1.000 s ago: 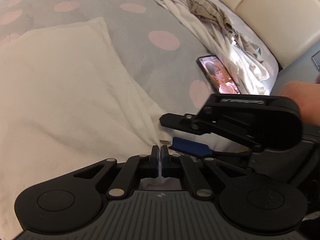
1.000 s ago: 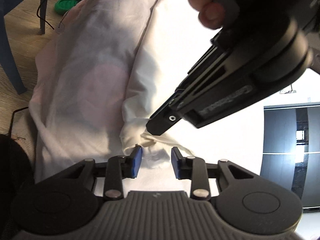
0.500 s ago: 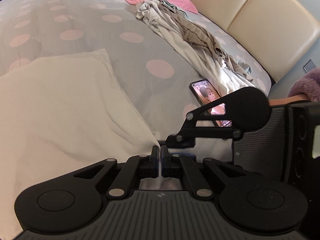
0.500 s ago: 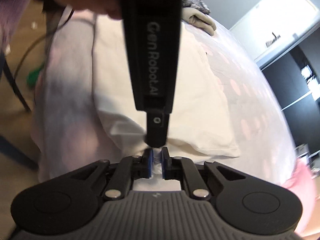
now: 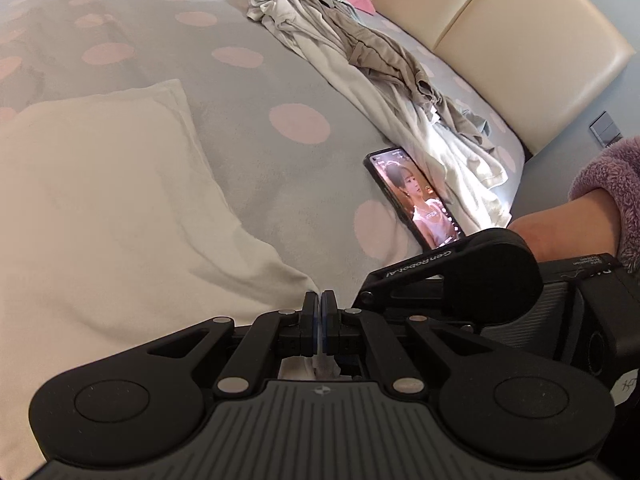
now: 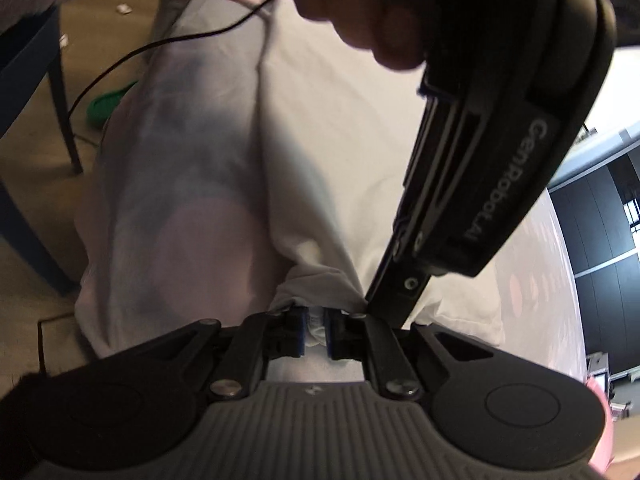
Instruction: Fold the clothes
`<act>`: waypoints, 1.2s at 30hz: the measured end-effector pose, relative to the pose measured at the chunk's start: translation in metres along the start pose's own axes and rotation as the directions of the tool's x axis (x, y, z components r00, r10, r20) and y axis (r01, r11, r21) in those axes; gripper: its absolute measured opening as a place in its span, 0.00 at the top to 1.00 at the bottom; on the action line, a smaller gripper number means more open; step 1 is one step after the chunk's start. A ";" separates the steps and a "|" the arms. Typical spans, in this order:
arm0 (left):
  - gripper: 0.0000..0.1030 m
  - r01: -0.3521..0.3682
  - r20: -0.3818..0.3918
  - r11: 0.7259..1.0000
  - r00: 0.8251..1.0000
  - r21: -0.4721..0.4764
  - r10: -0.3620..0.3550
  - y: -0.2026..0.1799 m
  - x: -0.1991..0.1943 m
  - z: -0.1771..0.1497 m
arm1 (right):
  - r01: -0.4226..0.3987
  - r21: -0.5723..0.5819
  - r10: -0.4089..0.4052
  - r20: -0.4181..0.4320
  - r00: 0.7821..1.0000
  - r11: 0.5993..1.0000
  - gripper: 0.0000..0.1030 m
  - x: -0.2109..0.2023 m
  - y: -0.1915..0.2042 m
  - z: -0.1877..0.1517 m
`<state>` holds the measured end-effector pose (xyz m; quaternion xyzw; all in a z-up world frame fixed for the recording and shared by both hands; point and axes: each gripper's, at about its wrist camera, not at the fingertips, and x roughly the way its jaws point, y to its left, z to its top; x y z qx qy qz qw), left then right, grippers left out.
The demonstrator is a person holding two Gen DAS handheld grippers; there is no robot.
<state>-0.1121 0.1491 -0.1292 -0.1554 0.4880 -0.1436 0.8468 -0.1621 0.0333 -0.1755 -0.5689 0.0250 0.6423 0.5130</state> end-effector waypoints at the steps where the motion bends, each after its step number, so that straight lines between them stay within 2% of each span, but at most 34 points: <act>1: 1.00 0.010 0.002 1.000 1.000 -0.007 -0.010 0.002 0.000 0.000 | -0.011 -0.005 0.011 -0.003 1.000 1.000 0.86 -0.002 -0.002 0.002; 6: 1.00 0.015 -0.022 0.999 1.000 -0.037 -0.015 0.008 0.013 -0.004 | -0.103 0.014 0.103 -0.028 0.994 0.995 0.77 -0.022 -0.013 -0.012; 8: 0.99 0.011 -0.035 0.999 0.999 -0.037 -0.012 0.008 0.018 -0.007 | -0.127 0.012 0.128 -0.051 0.990 0.992 0.70 -0.030 -0.013 -0.018; 10: 0.96 0.007 -0.042 1.000 0.999 -0.031 -0.008 0.006 0.021 -0.010 | -0.134 0.046 0.138 -0.098 0.986 0.990 0.70 -0.029 -0.019 -0.017; 12: 0.88 0.004 -0.041 1.000 0.999 -0.020 -0.004 0.003 0.021 -0.013 | -0.092 0.115 0.108 -0.139 0.984 0.989 0.70 -0.040 -0.015 -0.024; 14: 0.84 0.000 -0.039 1.000 0.999 -0.008 -0.001 0.000 0.021 -0.016 | -0.023 0.207 0.060 -0.174 0.983 0.978 0.74 -0.042 -0.023 -0.028; 16: 0.78 -0.003 -0.038 1.000 0.999 0.003 0.003 -0.003 0.021 -0.019 | 0.022 0.306 0.030 -0.166 0.986 0.952 0.88 -0.041 -0.037 -0.029; 19: 0.78 -0.008 -0.036 1.000 0.999 0.020 0.009 -0.007 0.021 -0.024 | 0.074 0.394 -0.027 -0.123 0.992 0.916 0.94 -0.042 -0.047 -0.025; 23: 0.78 -0.015 -0.029 0.999 0.999 0.034 0.016 -0.012 0.020 -0.030 | 0.052 0.451 -0.033 -0.049 0.998 0.891 0.95 -0.034 -0.043 -0.018; 24: 0.78 -0.019 -0.026 0.999 0.999 0.039 0.020 -0.013 0.019 -0.031 | 0.034 0.470 -0.014 -0.045 0.999 0.882 0.95 -0.028 -0.041 -0.017; 26: 0.77 -0.047 -0.018 0.996 0.999 0.081 0.049 -0.020 0.019 -0.035 | -0.006 0.510 0.031 -0.041 0.999 0.860 0.95 -0.015 -0.036 -0.016; 29: 0.75 -0.082 0.002 0.988 0.997 0.133 0.083 -0.028 0.016 -0.041 | -0.088 0.613 0.143 -0.042 0.989 0.785 0.96 -0.010 -0.049 -0.011; 34: 0.68 -0.129 0.036 0.968 0.992 0.214 0.124 -0.037 0.001 -0.051 | -0.104 0.735 0.202 -0.045 0.978 0.670 0.96 -0.004 -0.059 -0.020; 36: 0.65 -0.155 0.054 0.954 0.988 0.255 0.146 -0.040 -0.007 -0.054 | -0.097 0.748 0.211 -0.059 0.976 0.657 0.96 -0.012 -0.064 -0.028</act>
